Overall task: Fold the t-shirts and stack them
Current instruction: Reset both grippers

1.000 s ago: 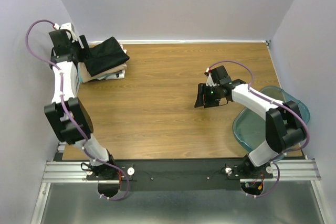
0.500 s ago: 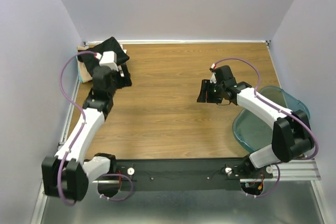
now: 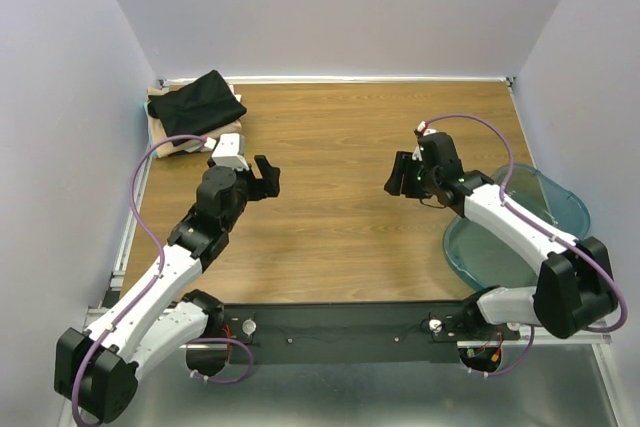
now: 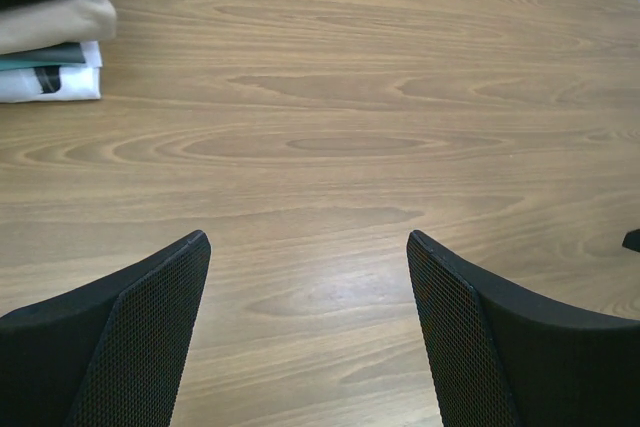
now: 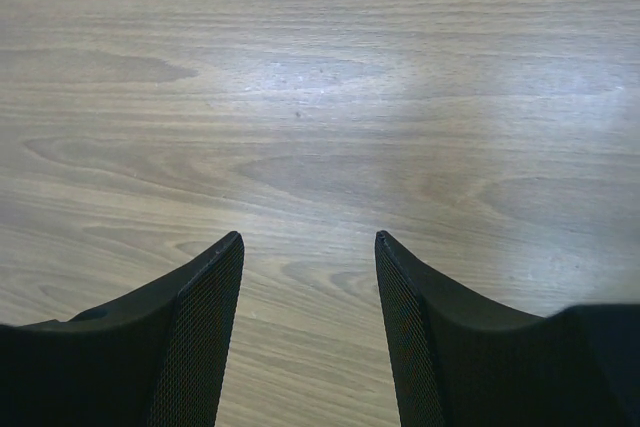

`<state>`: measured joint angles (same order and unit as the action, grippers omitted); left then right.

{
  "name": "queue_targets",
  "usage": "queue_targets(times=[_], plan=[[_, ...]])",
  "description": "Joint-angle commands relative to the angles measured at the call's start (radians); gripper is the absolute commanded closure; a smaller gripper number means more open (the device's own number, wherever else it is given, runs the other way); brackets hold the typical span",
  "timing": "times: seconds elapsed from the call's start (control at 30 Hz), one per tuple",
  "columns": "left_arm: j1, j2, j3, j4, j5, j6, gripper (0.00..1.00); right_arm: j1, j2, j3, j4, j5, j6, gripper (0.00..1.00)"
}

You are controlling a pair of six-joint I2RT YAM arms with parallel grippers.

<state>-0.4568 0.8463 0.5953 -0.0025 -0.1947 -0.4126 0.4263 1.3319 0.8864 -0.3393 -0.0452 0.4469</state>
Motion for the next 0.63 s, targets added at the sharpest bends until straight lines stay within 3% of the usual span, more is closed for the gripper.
queue_targets(times=[0.0, 0.6], plan=[[-0.034, -0.004, 0.009, 0.025, -0.057, 0.012, 0.13, 0.002, -0.065, -0.050, 0.045, 0.088, 0.021, 0.37], [-0.042, -0.039, 0.004, 0.073, -0.094, 0.078, 0.12, 0.002, -0.155, -0.136, 0.063, 0.125, 0.041, 0.37]])
